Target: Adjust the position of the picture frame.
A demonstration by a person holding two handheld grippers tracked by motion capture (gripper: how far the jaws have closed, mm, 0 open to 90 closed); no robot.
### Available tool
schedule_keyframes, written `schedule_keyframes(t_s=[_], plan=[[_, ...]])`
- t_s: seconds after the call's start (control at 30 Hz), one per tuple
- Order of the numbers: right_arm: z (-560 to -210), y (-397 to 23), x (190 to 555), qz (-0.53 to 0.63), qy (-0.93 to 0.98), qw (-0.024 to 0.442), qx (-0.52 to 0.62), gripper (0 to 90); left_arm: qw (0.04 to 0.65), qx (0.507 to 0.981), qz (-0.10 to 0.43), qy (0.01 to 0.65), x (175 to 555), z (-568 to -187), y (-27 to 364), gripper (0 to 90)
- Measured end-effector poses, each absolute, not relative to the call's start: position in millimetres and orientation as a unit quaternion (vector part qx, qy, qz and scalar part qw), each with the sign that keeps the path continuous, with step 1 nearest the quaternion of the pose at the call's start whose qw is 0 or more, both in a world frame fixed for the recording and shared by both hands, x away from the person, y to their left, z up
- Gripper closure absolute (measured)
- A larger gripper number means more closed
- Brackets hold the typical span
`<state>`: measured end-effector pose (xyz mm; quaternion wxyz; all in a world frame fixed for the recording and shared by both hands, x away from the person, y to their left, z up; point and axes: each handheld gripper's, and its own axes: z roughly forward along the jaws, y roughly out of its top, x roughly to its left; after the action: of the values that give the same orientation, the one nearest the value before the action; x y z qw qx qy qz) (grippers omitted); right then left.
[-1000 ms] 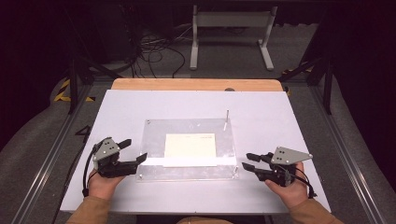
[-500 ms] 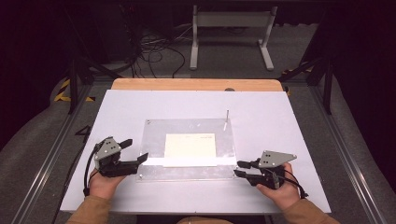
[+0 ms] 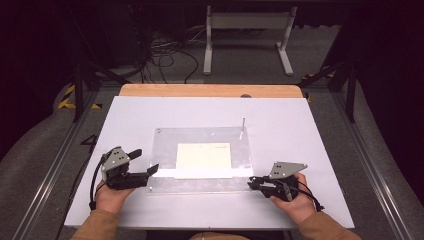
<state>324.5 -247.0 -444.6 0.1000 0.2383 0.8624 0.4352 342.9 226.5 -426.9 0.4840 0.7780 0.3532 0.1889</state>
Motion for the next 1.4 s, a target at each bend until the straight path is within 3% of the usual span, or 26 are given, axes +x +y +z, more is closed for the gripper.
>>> schedule_keyframes(t_s=[0.1,0.4,0.73,1.2,1.4], plan=[[-443.4,-244.4,324.5,0.423,0.869,0.114,0.232,84.4,0.483,0.779,0.190,0.351,343.5,-427.3,226.7,17.9],[-432.2,-238.7,322.5,0.400,0.879,0.142,0.220,84.9,0.484,0.776,0.189,0.358,343.5,-427.5,228.9,17.9],[-414.2,-258.1,355.8,0.401,0.861,0.190,0.248,84.9,0.483,0.773,0.186,0.368,344.1,-428.4,230.6,17.8],[-425.9,-277.9,406.3,0.401,0.840,0.210,0.301,84.8,0.476,0.774,0.187,0.374,346.5,-431.0,229.2,17.8],[-442.9,-285.5,420.9,0.417,0.825,0.193,0.329,84.5,0.471,0.784,0.176,0.364,344.8,-430.3,226.1,21.2]])
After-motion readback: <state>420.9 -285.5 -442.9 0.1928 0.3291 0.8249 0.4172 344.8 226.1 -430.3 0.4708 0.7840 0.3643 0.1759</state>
